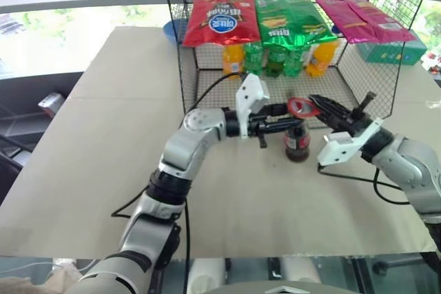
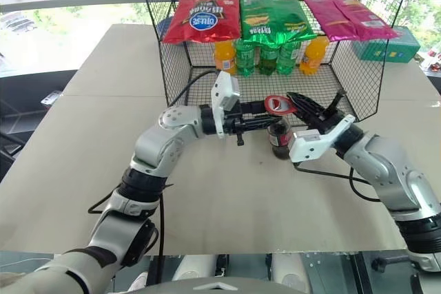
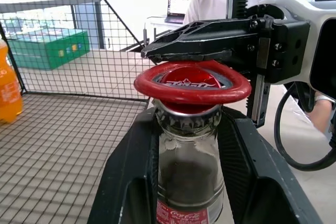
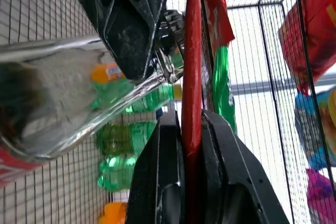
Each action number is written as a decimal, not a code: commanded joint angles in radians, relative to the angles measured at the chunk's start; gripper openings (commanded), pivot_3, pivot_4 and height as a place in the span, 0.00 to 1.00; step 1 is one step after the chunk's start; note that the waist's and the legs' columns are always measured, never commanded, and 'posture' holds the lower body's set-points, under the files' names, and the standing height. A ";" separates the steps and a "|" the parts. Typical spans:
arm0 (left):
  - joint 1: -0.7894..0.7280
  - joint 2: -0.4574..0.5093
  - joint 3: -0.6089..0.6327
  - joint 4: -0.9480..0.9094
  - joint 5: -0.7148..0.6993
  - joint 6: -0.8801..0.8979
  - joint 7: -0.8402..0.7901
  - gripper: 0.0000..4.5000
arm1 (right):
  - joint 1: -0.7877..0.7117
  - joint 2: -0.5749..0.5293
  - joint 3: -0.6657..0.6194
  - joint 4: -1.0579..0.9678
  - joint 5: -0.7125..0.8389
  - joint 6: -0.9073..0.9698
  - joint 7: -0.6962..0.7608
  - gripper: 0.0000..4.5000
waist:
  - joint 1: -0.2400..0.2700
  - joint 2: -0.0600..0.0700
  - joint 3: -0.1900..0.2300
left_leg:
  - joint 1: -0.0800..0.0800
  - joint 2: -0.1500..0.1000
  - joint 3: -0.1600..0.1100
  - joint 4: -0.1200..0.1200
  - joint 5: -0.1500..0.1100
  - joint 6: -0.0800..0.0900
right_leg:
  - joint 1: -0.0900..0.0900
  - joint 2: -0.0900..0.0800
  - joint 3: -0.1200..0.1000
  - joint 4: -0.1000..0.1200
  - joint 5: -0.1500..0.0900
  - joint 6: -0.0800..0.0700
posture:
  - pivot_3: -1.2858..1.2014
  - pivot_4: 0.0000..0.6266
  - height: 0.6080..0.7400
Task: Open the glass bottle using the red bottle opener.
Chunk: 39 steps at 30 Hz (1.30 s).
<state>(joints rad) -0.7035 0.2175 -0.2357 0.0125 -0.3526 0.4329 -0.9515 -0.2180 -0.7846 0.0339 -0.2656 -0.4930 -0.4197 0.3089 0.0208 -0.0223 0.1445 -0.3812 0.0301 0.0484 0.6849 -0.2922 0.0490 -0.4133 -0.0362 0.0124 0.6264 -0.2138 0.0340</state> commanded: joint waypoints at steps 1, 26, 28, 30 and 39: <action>-0.040 -0.022 -0.028 0.021 0.030 -0.044 -0.001 0.26 | 0.052 -0.041 -0.035 0.023 -0.009 0.015 0.037 0.00 | 0.000 0.000 0.000 | 0.000 0.000 0.000 0.000 0.000 0.000 | 0.000 0.000 0.001 0.000 0.000 0.000 | 0.52 0.24 1.00; -0.094 -0.071 -0.119 0.184 0.107 -0.112 -0.033 0.26 | 0.296 -0.069 -0.132 -0.021 -0.025 0.022 0.024 0.00 | 0.013 0.001 -0.002 | 0.002 -0.002 -0.001 0.000 0.000 0.000 | 0.003 -0.001 0.001 0.000 0.000 0.000 | 0.52 0.24 1.00; -0.096 -0.075 -0.124 0.196 0.110 -0.116 -0.034 0.26 | 0.302 -0.090 -0.138 -0.019 -0.034 0.014 0.029 0.00 | 0.018 0.001 -0.002 | 0.002 -0.002 -0.001 0.001 0.000 0.000 | 0.003 -0.001 0.001 0.000 0.000 0.000 | 0.52 0.24 1.00; -0.097 -0.076 -0.129 0.204 0.114 -0.121 -0.038 0.26 | 0.305 -0.111 -0.143 -0.022 -0.038 0.012 0.036 0.00 | 0.020 0.001 -0.002 | 0.002 -0.002 0.000 0.001 0.000 0.000 | 0.003 -0.001 0.000 0.000 0.000 0.000 | 0.52 0.24 1.00; -0.094 -0.077 -0.144 0.220 0.122 -0.130 -0.048 0.26 | 0.299 -0.220 -0.174 -0.054 -0.010 0.034 0.093 0.00 | 0.021 0.000 -0.003 | 0.001 -0.005 -0.001 0.002 0.000 0.001 | 0.005 -0.003 0.000 -0.001 -0.001 0.001 | 0.52 0.24 1.00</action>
<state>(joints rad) -0.8060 0.1259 -0.3532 0.1934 -0.2831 0.2937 -1.0005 0.0271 -0.9600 -0.1449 -0.3620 -0.4614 -0.4017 0.2971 0.0422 -0.0218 0.1414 -0.3800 0.0247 0.0471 0.6869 -0.2926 0.0502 -0.4085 -0.0391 0.0129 0.6255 -0.2146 0.0348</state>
